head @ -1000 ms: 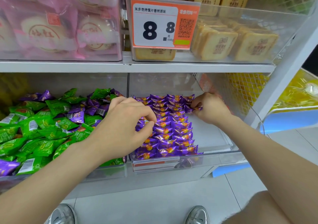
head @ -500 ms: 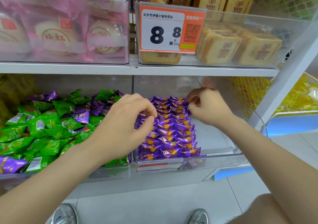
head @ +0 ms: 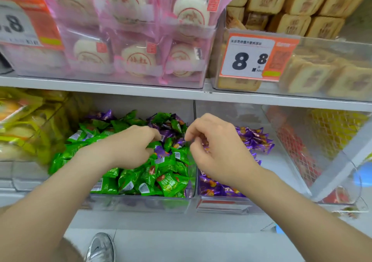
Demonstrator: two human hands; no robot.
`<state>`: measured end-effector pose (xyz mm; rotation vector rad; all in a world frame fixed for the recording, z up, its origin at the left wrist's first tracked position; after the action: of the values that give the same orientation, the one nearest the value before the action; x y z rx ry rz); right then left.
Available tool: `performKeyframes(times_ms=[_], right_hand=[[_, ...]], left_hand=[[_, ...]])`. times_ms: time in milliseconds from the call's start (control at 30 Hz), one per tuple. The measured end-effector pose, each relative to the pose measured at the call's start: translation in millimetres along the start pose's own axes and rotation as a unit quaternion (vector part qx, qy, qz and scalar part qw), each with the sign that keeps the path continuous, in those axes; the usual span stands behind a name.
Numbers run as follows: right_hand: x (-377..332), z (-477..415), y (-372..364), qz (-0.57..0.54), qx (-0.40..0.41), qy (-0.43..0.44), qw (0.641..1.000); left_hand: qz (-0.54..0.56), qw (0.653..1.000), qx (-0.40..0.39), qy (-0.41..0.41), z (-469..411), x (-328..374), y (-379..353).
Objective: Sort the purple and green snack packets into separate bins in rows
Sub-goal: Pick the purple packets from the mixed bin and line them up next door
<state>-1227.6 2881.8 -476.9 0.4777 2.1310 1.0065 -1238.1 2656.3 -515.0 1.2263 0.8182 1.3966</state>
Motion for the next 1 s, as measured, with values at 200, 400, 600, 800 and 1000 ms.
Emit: performKeyframes(times_ms=[200,400,600,800,1000], right_hand=[[-8,-18,-20,0.030,-0.025,0.025,0.999],[-24,-38,-51,0.130,-0.161,0.001,0.978],[-33,-54,-67,0.236,-0.231,-0.040,0.943],[-29,-64,-82,0.219,-0.282,-0.072,0.931],[-18,-69,-100,0.138,-0.280,-0.090,0.946]], left_hand=[[-0.029,0.998,0.048,-0.041,-25,-7,-2],[-0.026,0.990,0.137,-0.025,-38,-19,5],[-0.081,0.993,0.088,0.008,-41,-30,4],[-0.081,0.991,0.100,0.020,-32,-35,14],[-0.046,0.996,0.073,-0.024,-26,-40,12]])
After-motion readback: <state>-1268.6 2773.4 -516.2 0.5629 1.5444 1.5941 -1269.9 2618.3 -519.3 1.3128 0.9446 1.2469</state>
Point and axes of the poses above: each hand's wrist, its own z-axis away from the middle knuckle, its own y-axis out of the back of the hand, x = y × z, the point moved 3 cm from there along -z, towards the middle knuckle, and after that the axes turned 1 degree about -x, right-handed, at the moved point
